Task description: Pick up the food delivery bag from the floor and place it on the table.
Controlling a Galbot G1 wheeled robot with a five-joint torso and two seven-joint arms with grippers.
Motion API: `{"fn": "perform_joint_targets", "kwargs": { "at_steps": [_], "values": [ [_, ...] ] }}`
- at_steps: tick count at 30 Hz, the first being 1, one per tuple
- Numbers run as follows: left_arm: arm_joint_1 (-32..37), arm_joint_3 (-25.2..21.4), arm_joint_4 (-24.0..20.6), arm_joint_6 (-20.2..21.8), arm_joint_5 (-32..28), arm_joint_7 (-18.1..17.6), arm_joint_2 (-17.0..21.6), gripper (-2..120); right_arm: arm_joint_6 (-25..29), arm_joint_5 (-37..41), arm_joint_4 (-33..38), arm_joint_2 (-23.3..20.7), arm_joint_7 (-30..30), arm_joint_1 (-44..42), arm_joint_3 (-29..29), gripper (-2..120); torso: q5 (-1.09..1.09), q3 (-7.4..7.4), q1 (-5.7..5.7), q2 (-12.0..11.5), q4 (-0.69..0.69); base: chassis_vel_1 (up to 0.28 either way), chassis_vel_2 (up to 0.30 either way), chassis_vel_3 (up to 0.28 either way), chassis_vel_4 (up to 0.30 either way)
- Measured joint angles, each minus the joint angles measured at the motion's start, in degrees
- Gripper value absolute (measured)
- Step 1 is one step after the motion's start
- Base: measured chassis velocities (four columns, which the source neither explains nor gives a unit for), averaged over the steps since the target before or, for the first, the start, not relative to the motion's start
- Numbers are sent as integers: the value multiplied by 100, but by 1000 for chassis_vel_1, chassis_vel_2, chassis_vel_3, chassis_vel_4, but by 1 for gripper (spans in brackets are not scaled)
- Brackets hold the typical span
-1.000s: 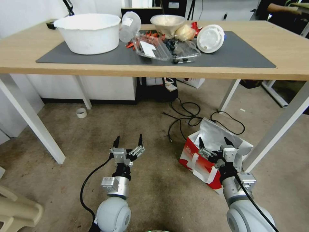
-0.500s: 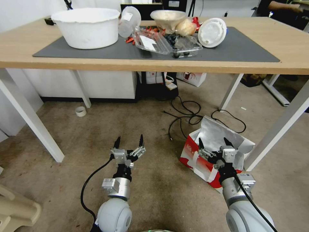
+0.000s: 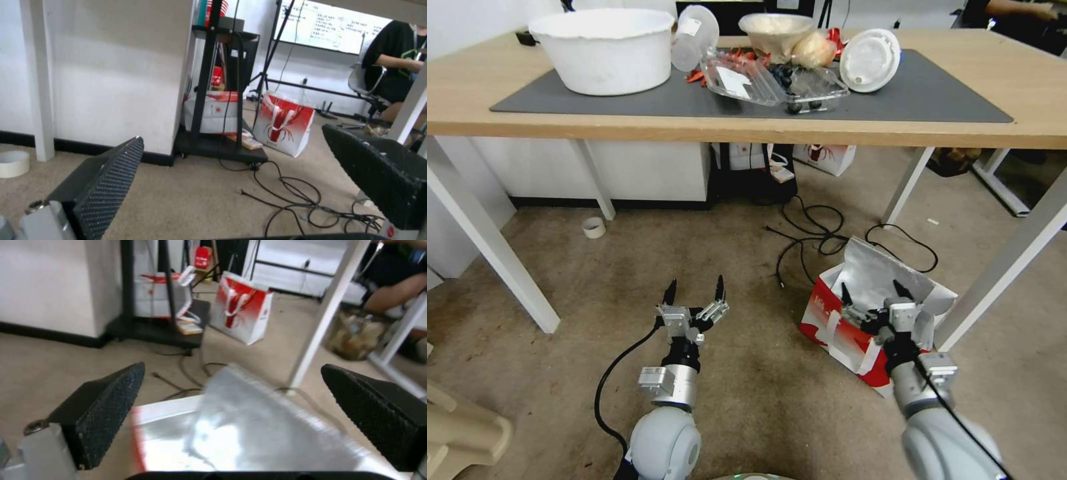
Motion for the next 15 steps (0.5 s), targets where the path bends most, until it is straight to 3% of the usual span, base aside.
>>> {"fn": "perform_joint_targets", "kwargs": {
  "at_steps": [1, 3, 4, 5, 7, 8, 9, 15],
  "values": [
    [0, 0, 0, 0, 0, 0, 0, 100, 0, 0, 0, 0, 0, 0, 0, 100, 0, 0, 0, 0, 0, 0, 0, 0, 0],
    [-12, -8, 9, -13, -31, 0, 21, 100, -145, 235, -196, -658, 63, 193, 204, 100, 0, 0, 1, 6, 1, 0, 0, 0, 0],
    [-12, -8, 9, -13, -31, 0, 21, 100, -145, 235, -196, -658, 63, 193, 204, 100, 0, 0, 1, 6, 1, 0, 0, 0, 0],
    [-16, -7, 15, -19, -39, -1, 21, 100, -241, 336, -343, -1042, 83, 343, 241, 100, -1, 0, 2, 9, 2, 0, 0, 0, 0],
    [-18, -4, 24, -28, -43, -1, 10, 100, -407, 429, -519, -1538, 95, 556, 224, 100, 0, 0, 3, 12, 2, 0, 0, 0, 0],
    [-18, -4, 24, -28, -43, -1, 10, 100, -407, 429, -519, -1538, 95, 556, 224, 100, 0, 0, 3, 12, 2, 0, 0, 0, 0],
    [-19, 4, 36, -42, -43, -1, 2, 100, -536, 456, -696, -1904, 80, 750, 132, 100, -1, 0, 4, 15, 1, 0, 0, 0, 0],
    [-16, 11, 58, -58, -44, -3, -2, 100, -699, 459, -1421, -2554, -184, 1395, -242, 100, 1, 0, 5, 21, 2, 0, 0, 0, 0]
  ]
}}
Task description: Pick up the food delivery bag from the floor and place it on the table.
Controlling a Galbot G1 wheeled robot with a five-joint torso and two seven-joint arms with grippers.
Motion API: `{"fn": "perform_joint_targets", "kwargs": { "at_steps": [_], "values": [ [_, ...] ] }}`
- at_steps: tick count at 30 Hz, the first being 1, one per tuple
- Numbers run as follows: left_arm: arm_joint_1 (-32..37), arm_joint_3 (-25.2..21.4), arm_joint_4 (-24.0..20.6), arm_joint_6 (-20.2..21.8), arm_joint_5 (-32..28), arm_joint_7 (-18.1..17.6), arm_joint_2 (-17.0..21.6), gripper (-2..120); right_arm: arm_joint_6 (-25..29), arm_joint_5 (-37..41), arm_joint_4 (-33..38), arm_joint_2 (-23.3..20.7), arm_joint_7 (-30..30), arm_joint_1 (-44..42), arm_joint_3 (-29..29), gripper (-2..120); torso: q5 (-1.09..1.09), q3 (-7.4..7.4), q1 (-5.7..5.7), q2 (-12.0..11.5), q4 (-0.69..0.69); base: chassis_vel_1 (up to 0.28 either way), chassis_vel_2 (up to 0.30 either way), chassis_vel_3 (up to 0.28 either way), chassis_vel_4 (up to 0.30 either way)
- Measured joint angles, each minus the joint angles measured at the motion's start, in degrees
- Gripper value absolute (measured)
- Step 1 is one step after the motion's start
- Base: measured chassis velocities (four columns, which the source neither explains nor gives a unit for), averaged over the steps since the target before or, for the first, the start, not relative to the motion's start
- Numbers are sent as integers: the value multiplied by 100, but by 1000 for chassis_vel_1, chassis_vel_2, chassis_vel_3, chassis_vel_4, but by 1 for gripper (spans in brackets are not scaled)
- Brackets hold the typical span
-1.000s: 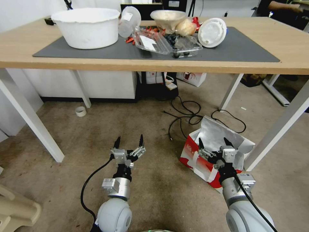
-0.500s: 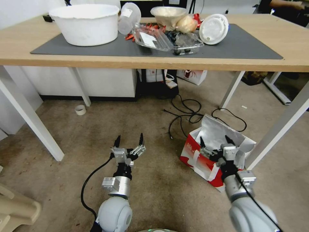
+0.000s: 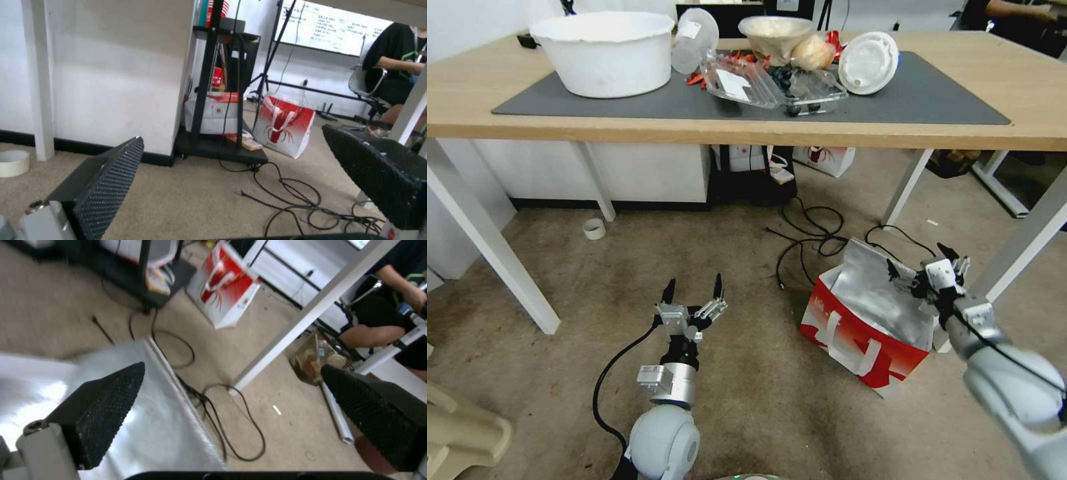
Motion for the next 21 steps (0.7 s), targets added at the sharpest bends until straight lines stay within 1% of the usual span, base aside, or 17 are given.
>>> {"fn": "perform_joint_targets", "kwargs": {
  "at_steps": [2, 4, 5, 8, 11, 14, 15, 18, 19, 21],
  "values": [
    [-59, 58, 44, -1, -9, -2, 10, 100, -40, -7, -391, -232, -165, 267, -163, 100, 0, 0, 1, 3, 3, 0, 0, 0, 0],
    [-110, 103, 76, -1, -19, -3, 20, 100, -41, -10, -478, -280, -185, 284, -171, 100, 1, 0, 1, 4, 3, 0, 0, 0, 0],
    [-236, 235, 153, 1, -40, -3, 36, 100, -36, -24, -681, -373, -204, 308, -179, 100, -2, 0, 1, 6, -5, 0, 0, 0, 0],
    [-346, 399, 255, 6, -51, -4, 36, 100, -23, -45, -907, -427, -219, 391, -229, 100, -1, 0, 1, 8, -3, 0, 0, 0, 0],
    [-411, 507, 337, 6, -52, -4, 21, 100, -2, -92, -1097, -435, -227, 536, -360, 100, -2, 0, 1, 10, -4, 0, 0, 0, 0],
    [-427, 538, 370, 8, -49, -6, -6, 100, 106, -186, -1455, -435, -289, 1063, -799, 100, 0, 0, 2, 12, 0, 0, 0, 0, 0],
    [-427, 538, 370, 8, -49, -6, -6, 100, 106, -186, -1455, -435, -289, 1063, -799, 100, 0, 0, 2, 12, 0, 0, 0, 0, 0],
    [-442, 522, 381, 17, -47, -8, -15, 100, 213, -195, -1782, -415, -388, 1670, -1301, 100, -1, 0, 3, 13, 1, 0, 0, 0, 0],
    [-442, 522, 381, 17, -47, -8, -15, 100, 213, -195, -1782, -415, -388, 1670, -1301, 100, -1, 0, 3, 13, 1, 0, 0, 0, 0],
    [-447, 502, 389, 22, -46, -10, -16, 100, 240, -195, -2008, -360, -420, 2029, -1596, 100, -3, 0, 3, 15, 1, 0, 0, 0, 0]
  ]
}}
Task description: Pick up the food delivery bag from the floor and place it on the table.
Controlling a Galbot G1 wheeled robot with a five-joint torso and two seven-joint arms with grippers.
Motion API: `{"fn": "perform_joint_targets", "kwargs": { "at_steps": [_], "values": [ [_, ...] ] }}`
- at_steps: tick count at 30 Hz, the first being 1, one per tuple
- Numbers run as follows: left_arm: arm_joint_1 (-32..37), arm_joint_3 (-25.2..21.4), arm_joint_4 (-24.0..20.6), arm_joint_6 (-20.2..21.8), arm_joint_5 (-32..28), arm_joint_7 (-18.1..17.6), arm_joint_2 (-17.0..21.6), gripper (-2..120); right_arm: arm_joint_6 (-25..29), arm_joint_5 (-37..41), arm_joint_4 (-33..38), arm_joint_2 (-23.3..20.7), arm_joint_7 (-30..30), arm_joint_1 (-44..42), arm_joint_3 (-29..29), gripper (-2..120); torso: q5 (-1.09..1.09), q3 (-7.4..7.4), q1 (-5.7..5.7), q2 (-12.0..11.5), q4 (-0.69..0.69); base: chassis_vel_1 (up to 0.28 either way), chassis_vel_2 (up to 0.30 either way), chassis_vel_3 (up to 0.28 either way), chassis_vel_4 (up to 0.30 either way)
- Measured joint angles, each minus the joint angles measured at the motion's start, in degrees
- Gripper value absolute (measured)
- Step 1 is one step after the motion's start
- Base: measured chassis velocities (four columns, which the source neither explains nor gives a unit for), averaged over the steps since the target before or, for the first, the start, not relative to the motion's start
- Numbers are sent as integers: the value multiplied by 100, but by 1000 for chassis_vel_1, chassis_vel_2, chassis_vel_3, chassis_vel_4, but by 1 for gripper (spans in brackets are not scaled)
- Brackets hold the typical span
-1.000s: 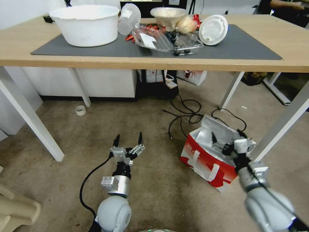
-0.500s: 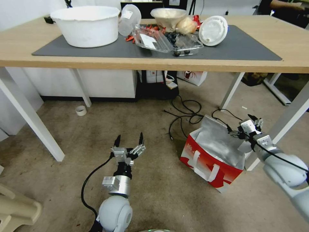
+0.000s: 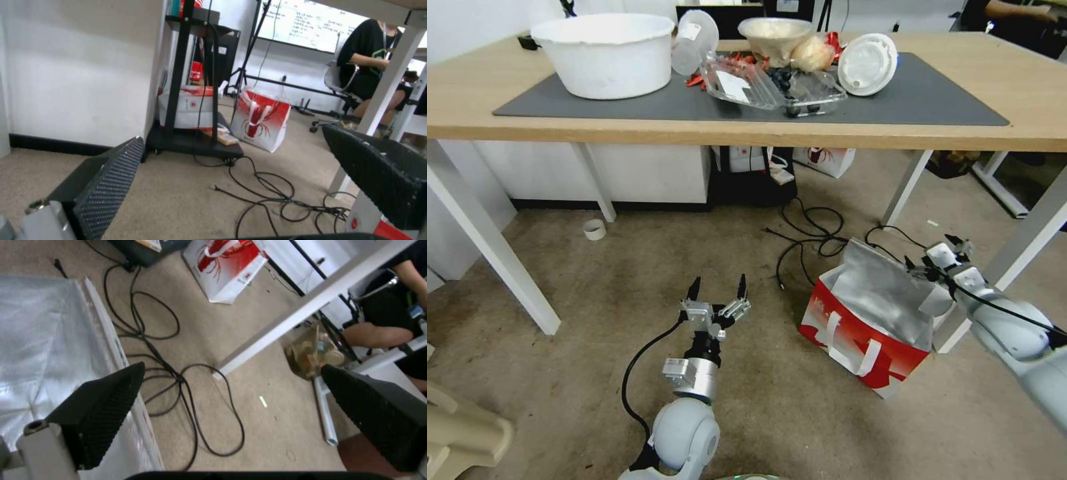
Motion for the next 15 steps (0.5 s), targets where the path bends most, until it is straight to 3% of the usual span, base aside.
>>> {"fn": "perform_joint_targets", "kwargs": {
  "at_steps": [9, 15],
  "values": [
    [-48, -30, 36, 9, -6, -5, 1, 100, 20, 15, -754, 146, -268, 756, -792, 100, 1, 0, 0, 2, -3, 0, 0, 0, 0],
    [-90, -81, 45, 16, -22, -7, 23, 100, -263, 562, -1086, 281, -713, 1350, -1319, 100, 0, 0, 0, 4, -2, 0, 0, 0, 0]
  ]
}}
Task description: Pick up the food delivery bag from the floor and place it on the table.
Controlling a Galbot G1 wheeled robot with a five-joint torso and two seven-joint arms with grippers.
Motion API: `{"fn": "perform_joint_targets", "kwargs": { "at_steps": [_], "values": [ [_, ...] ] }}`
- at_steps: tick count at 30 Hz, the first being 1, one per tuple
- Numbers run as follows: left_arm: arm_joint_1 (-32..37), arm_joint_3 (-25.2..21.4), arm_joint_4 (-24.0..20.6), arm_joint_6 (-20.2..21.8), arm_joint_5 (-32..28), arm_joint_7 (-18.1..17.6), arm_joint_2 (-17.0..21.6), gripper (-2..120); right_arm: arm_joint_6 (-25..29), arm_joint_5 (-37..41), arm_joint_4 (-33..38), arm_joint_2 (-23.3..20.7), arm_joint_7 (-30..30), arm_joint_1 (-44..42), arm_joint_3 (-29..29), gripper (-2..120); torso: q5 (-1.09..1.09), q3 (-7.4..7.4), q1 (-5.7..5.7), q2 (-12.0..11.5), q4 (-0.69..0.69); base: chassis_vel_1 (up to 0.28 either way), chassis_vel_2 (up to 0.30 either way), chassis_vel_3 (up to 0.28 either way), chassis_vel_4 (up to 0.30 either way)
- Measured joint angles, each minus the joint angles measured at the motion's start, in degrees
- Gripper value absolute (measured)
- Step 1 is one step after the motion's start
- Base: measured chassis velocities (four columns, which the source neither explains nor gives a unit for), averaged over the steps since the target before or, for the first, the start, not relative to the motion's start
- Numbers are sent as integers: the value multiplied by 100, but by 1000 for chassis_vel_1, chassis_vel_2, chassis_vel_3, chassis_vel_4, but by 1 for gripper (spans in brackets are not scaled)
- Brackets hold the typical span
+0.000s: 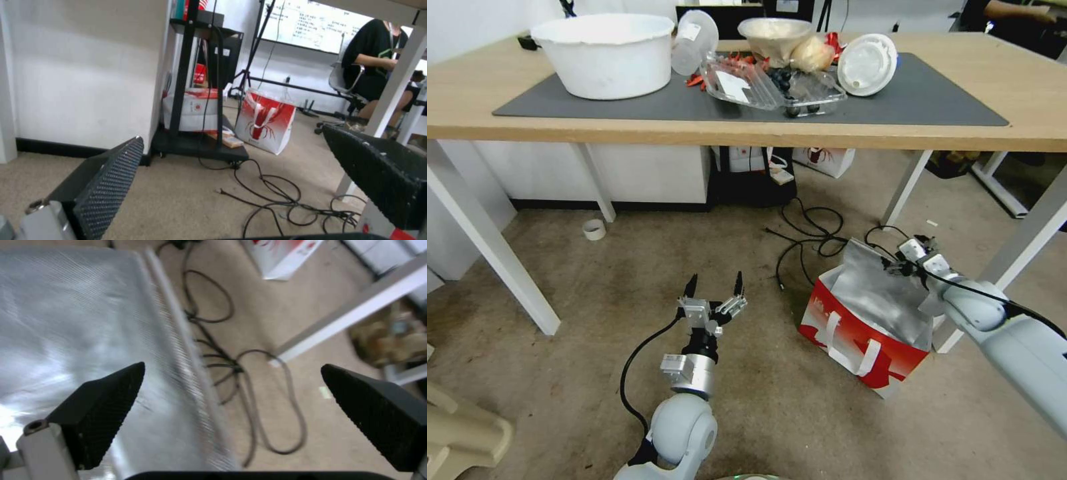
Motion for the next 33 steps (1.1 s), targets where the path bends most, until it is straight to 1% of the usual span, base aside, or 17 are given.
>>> {"fn": "perform_joint_targets", "kwargs": {
  "at_steps": [1, 4, 9, 15, 19, 21, 25, 26, 28, 30, 32, 33],
  "values": [
    [0, 0, 0, 0, 0, 0, 0, 100, 0, 0, 0, 0, 0, 0, 0, 100, 0, 0, 0, 0, 0, 0, 0, 0, 0],
    [-8, -31, 18, 2, -9, -1, 17, 100, -250, 184, -129, 140, -157, 285, -234, 100, 0, 0, 0, 1, 1, 0, 0, 0, 0],
    [-28, -36, 37, 2, -12, -1, 16, 100, -415, 166, -383, 282, -304, 519, -379, 100, 0, 0, 0, 1, -1, 0, 0, 0, 0],
    [-43, -38, 60, 3, -13, 0, 17, 100, -585, -170, -811, 453, -562, 927, -582, 100, 1, 0, 0, 2, 0, 0, 0, 0, 0],
    [-55, -38, 73, 3, -13, 1, 15, 100, -678, -390, -1037, 570, -709, 1061, -639, 100, 0, 0, 0, 3, 0, 0, 0, 0, 0],
    [-60, -38, 78, 3, -13, 1, 12, 100, -710, -466, -1117, 621, -768, 1087, -646, 98, 0, 0, 0, 3, 1, 0, 0, 0, 0],
    [-65, -65, 81, 3, -16, 1, 21, 100, -786, -627, -1289, 748, -949, 1098, -640, 83, 1, 0, 1, 3, 0, 0, 0, 0, 0],
    [-65, -65, 81, 3, -16, 1, 21, 100, -786, -627, -1289, 748, -949, 1098, -640, 83, 1, 0, 1, 3, 0, 0, 0, 0, 0],
    [-65, -87, 86, 3, -19, 3, 35, 100, -801, -650, -1332, 780, -1005, 1082, -625, 72, 1, 0, 1, 3, 0, 0, 0, 0, 0],
    [-65, -90, 86, 3, -19, 3, 36, 100, -801, -651, -1339, 788, -1014, 1076, -621, 70, 1, 0, 0, 3, 0, 0, 0, 0, 0],
    [-66, -92, 85, 12, -34, 4, 36, 100, -800, -652, -1348, 806, -1029, 1033, -584, 57, 1, 0, 1, 4, 0, 0, 0, 0, 0],
    [-66, -92, 85, 12, -34, 4, 36, 100, -800, -652, -1348, 806, -1029, 1033, -584, 57, 1, 0, 1, 4, 0, 0, 0, 0, 0]
  ]
}}
